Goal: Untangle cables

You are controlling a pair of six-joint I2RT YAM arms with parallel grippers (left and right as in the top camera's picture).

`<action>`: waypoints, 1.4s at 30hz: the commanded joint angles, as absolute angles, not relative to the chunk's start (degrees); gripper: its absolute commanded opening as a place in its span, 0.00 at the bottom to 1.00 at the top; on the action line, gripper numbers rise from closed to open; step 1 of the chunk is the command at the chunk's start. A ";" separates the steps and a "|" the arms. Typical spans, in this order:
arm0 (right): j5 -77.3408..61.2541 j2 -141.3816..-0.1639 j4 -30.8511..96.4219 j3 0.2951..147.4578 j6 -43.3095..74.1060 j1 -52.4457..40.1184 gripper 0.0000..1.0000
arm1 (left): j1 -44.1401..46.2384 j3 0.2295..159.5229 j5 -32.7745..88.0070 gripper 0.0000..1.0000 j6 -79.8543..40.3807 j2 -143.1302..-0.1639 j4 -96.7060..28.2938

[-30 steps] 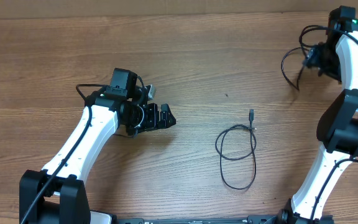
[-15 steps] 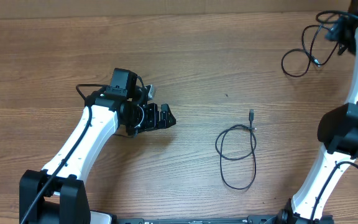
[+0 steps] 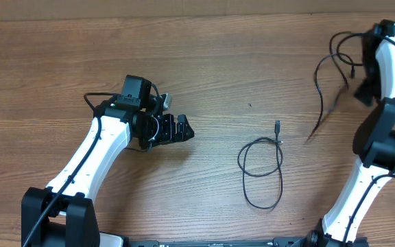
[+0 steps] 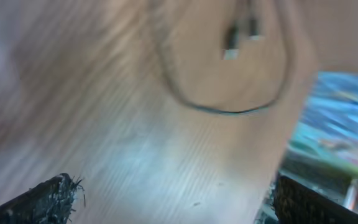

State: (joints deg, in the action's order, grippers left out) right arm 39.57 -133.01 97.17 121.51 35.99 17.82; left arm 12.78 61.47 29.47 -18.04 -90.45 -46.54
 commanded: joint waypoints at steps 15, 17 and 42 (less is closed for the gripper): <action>-15.53 -123.00 85.84 123.96 5.50 20.43 1.00 | 13.10 61.60 29.34 0.99 -18.22 -90.98 -46.46; -14.68 -123.00 87.79 123.96 5.52 19.84 1.00 | 13.10 61.60 29.32 1.00 -18.22 -90.98 -46.46; 5.45 -79.50 91.46 104.57 24.75 5.61 1.00 | 13.10 61.60 29.34 1.00 -18.22 -90.98 -46.46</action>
State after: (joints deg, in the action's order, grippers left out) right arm 1.74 -84.33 92.42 110.10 21.02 5.93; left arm 12.78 61.47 29.45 -18.04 -90.45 -46.54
